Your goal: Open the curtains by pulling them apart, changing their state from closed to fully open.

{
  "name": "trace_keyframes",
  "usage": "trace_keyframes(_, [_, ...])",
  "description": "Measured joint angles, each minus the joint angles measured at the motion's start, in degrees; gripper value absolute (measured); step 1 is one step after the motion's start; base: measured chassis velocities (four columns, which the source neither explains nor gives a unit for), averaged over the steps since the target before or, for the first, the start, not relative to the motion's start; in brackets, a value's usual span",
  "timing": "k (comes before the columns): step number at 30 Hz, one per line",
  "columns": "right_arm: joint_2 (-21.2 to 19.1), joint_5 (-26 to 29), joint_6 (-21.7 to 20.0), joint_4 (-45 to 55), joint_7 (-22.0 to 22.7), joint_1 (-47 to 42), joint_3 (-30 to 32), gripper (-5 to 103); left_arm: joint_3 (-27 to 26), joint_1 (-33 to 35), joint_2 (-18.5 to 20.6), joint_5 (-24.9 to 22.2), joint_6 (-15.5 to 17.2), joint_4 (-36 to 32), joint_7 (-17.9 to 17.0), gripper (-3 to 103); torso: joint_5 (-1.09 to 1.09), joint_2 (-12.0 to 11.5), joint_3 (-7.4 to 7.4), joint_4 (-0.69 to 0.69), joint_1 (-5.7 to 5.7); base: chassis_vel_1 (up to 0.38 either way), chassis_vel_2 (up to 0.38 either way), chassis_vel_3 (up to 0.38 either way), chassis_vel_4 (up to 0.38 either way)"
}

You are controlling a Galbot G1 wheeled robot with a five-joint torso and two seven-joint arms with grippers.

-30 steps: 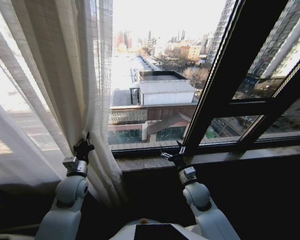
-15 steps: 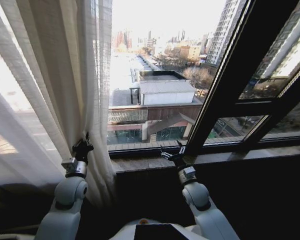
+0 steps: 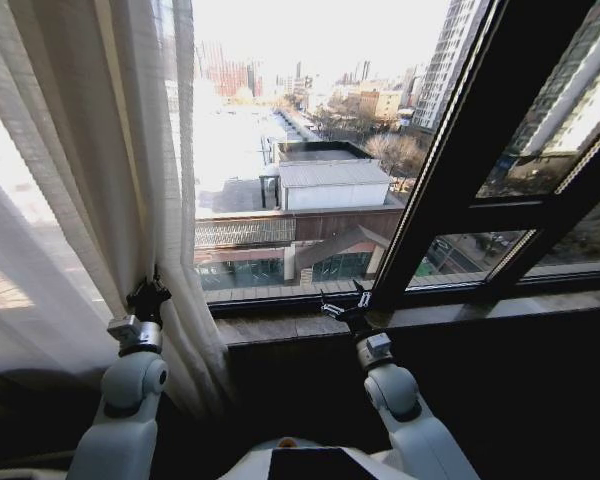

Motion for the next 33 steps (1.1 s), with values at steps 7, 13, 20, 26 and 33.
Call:
trace_keyframes(7, [-0.02,0.11,0.01,-1.95,-0.16,1.32,-0.24,100,-9.49,0.66,2.39,-5.53,0.0,2.19,0.09,0,-0.01,0.0,0.0,0.01,0.0,0.0,0.0,0.0,0.0])
trace_keyframes(13, [-0.36,1.07,0.01,-3.1,-0.24,2.18,-0.22,100,-13.58,1.09,4.22,-7.94,0.0,3.63,0.1,0,-0.01,0.0,0.0,0.0,0.0,0.0,0.0,0.0,0.0])
trace_keyframes(20, [-0.5,1.47,0.05,-5.01,-0.55,3.52,-0.43,100,-18.59,1.56,6.21,-10.85,-0.16,6.58,0.11,0,0.0,0.0,0.0,0.0,0.0,0.0,0.0,0.0,0.0])
trace_keyframes(26, [-0.28,2.48,0.14,-7.12,-1.51,4.75,-1.3,100,-22.52,1.74,7.81,-12.88,-0.28,9.84,0.05,0,0.0,0.0,0.0,0.01,0.0,0.0,0.0,0.0,0.0])
trace_keyframes(33, [-0.07,3.45,0.19,-8.89,-1.6,5.87,-1.54,100,-23.53,1.1,8.78,-13.45,-0.9,13.82,0.05,0,0.0,0.0,0.0,0.0,0.0,0.0,0.0,0.0,0.0])
